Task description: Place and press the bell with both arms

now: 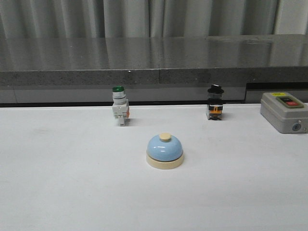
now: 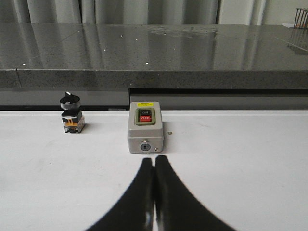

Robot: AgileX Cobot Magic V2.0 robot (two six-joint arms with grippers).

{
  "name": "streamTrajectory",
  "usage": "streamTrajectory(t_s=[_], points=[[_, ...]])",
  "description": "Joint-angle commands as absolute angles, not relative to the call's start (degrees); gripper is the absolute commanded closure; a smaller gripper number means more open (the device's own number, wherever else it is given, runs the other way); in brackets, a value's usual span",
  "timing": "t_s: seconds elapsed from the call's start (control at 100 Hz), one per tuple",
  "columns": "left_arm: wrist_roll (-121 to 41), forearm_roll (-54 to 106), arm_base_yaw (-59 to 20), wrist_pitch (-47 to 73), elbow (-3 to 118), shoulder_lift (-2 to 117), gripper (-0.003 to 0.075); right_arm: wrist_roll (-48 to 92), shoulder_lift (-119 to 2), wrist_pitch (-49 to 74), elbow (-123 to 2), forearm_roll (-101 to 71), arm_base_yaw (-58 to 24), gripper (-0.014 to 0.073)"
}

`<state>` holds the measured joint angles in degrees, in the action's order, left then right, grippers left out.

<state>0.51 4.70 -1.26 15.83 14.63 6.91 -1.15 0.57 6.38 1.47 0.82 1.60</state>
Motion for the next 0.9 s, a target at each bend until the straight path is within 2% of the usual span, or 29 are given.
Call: streamTrajectory(t_s=[0.0,0.21,0.37,0.57,0.89], points=[[0.57,4.31,-1.28,8.16,14.02,4.74,0.0741,-0.85,1.33,2.0,0.69,1.34,1.79,0.0662],[0.47,2.52,-1.28,6.56,9.3,-2.04,0.0741,-0.85,1.33,2.0,0.69,1.34,1.79,0.0662],[0.47,1.86,-1.28,0.0,4.16,-2.07,0.0741,-0.85,1.33,1.92,0.69,1.34,1.79,0.0662],[0.47,1.85,-1.28,-2.45,-2.56,-2.07,0.0741,-0.85,1.33,1.92,0.69,1.34,1.79,0.0662],[0.47,1.85,-1.39,-0.39,-2.45,-2.07,0.0741,-0.85,1.33,1.92,0.69,1.34,1.79,0.0662]])
